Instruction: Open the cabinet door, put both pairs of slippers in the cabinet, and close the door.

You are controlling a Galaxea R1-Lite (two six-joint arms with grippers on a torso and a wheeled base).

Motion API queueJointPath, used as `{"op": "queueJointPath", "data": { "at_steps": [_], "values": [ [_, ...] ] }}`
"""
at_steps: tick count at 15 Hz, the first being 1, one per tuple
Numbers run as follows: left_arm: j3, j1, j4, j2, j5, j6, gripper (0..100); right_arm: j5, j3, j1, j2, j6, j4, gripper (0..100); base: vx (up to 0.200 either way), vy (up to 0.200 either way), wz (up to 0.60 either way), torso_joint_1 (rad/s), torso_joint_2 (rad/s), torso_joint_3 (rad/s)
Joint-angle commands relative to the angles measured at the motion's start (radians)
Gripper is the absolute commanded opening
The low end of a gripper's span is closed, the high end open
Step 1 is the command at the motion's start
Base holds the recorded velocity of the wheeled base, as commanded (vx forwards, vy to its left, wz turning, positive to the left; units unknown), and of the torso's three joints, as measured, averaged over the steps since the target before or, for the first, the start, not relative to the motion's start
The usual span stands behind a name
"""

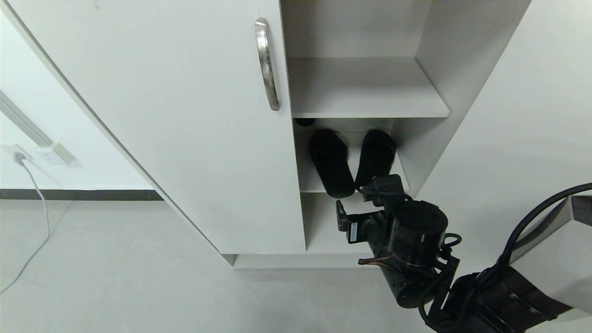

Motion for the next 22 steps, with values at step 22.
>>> {"op": "queueJointPath", "data": {
  "at_steps": [22],
  "values": [
    [0.0, 0.0, 0.0, 0.0, -0.002, 0.009, 0, 0.002, 0.041, 0.001, 0.001, 0.0, -0.001, 100, 0.0, 0.0, 0.0, 0.001, 0.0, 0.121]
  ]
}}
